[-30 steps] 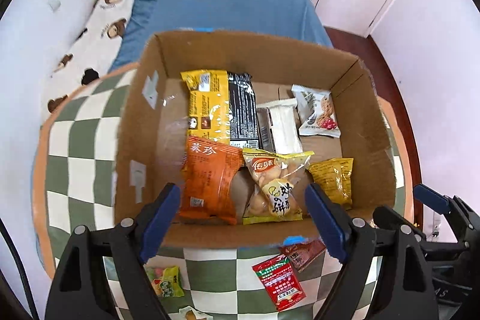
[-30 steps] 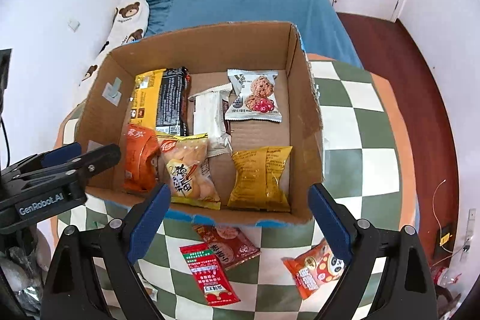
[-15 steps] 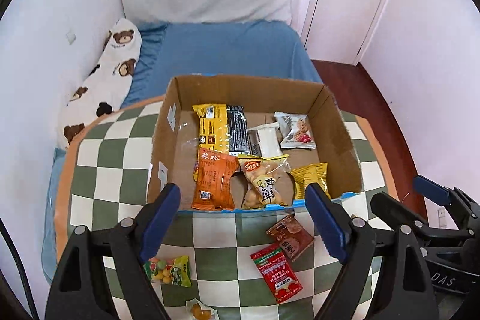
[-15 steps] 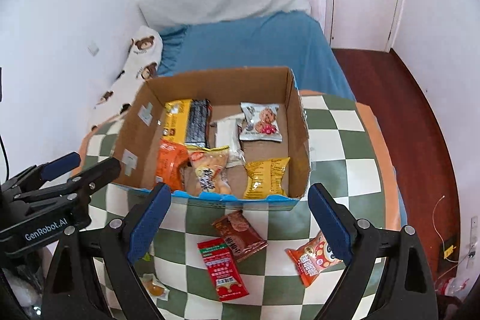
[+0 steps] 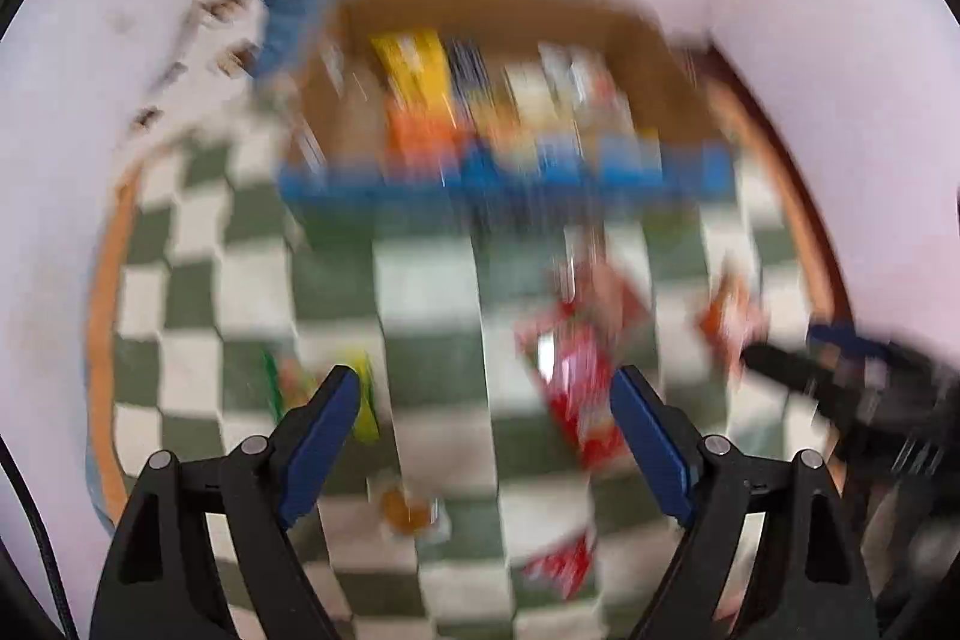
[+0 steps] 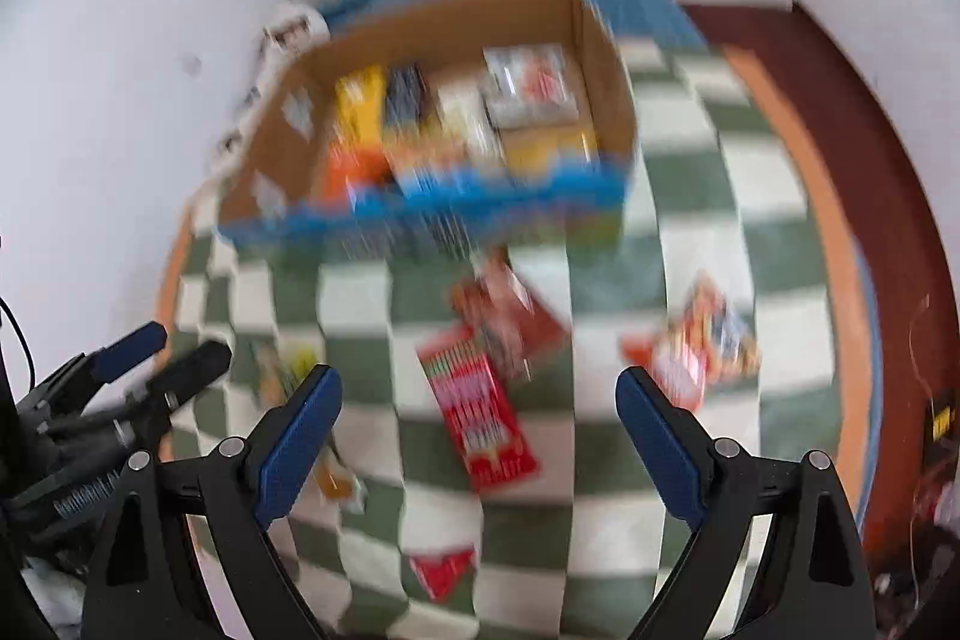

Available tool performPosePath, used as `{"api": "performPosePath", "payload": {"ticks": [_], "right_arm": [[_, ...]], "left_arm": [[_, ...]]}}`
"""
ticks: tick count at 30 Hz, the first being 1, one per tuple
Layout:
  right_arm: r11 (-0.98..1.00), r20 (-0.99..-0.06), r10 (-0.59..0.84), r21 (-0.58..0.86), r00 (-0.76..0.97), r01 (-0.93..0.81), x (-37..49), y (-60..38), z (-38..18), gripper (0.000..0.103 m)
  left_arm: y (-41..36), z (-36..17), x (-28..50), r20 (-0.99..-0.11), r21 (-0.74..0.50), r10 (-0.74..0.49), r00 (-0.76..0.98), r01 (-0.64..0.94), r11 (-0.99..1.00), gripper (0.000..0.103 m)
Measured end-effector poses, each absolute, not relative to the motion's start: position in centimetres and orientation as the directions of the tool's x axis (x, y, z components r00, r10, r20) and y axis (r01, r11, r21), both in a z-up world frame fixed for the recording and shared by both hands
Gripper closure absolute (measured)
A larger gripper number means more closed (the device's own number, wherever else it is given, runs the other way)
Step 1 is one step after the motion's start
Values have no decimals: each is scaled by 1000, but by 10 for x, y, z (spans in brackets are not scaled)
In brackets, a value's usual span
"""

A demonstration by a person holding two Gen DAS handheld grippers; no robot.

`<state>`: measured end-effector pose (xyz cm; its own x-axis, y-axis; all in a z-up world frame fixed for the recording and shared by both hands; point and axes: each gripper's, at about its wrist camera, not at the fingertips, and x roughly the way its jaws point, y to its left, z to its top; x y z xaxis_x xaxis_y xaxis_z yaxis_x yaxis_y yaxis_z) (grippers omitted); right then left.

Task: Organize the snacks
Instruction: 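Grasp the small red packet with the left tool while the right tool grasps the red sauce packet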

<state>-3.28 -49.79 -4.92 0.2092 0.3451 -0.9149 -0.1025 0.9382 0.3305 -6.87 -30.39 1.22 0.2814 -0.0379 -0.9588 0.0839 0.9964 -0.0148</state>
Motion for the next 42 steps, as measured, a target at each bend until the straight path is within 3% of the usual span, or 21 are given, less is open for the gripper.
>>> {"api": "performPosePath", "payload": {"ticks": [4,11,12,14,15,22,28,32,34,36,42], "right_arm": [[942,-937,335,334,102,-31,-65,-516,-96,8],[953,-954,299,300,21,41,-100,-537,-141,8],[955,-956,294,294,20,38,-103,-537,-142,8],[959,-960,280,281,24,30,-106,-537,-143,8],[960,-960,277,278,28,25,-105,-536,-142,8],[959,-962,266,257,65,-117,-75,-495,-145,8],[936,-970,238,220,36,-275,-39,-426,-176,8],[920,-983,185,171,7,-352,-23,-390,-198,9],[930,-987,156,156,-25,-332,-19,-386,-210,20],[948,-992,127,130,-27,-290,-19,-393,-213,40],[952,-942,299,305,-154,-20,-42,-446,-222,46]], "left_arm": [[-321,-58,-107,-997,-31,-45,57,223,974,18],[-355,-158,-145,-913,-327,-250,-322,211,921,19],[-356,-165,-145,-909,-337,-263,-322,198,921,26],[-356,-177,-143,-918,-310,-242,-315,189,932,59],[-354,-179,-141,-921,-302,-238,-309,177,937,62],[-305,-157,-107,-983,-150,-149,-104,9,989,63],[-271,-156,-93,-984,-155,-167,-58,-171,973,63],[-267,-160,-95,-983,-158,-172,-57,-197,968,63],[-266,-163,-96,-986,-145,-158,-54,-186,972,63],[-271,-164,-102,-988,-132,-143,-52,-177,975,63],[-275,-165,-93,-987,-142,-154,-53,-181,973,61]]}}
